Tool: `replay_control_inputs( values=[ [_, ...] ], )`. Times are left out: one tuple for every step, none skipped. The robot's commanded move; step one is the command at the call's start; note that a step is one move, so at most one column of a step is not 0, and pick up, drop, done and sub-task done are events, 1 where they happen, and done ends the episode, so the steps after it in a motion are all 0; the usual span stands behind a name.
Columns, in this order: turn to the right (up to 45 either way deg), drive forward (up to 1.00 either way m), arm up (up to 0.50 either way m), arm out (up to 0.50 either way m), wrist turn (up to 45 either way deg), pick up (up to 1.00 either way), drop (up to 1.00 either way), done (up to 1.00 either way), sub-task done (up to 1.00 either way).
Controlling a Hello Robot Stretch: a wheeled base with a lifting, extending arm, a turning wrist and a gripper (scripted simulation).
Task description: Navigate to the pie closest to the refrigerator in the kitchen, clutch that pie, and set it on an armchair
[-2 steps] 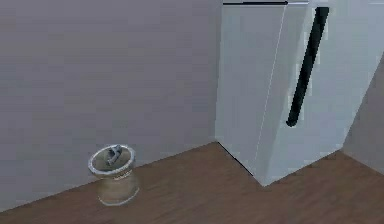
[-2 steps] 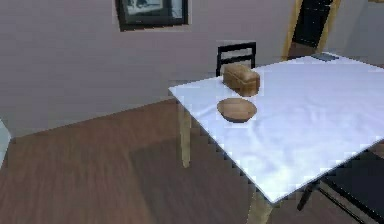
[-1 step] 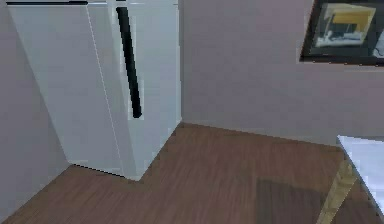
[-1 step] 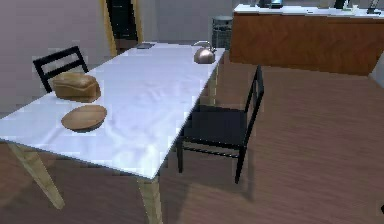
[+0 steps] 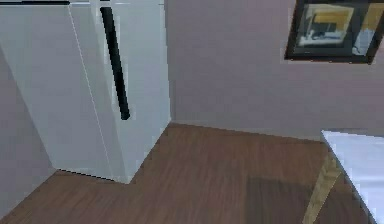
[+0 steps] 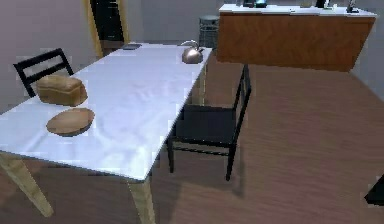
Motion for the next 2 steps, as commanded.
replay_control_inputs(
  values=[
    [0.0,0.9,0.0,0.0,0.0,0.0,0.0,0.0,0.0],
    [15.0,0.0,0.0,0.0,0.0,0.0,0.0,0.0,0.0]
  ],
)
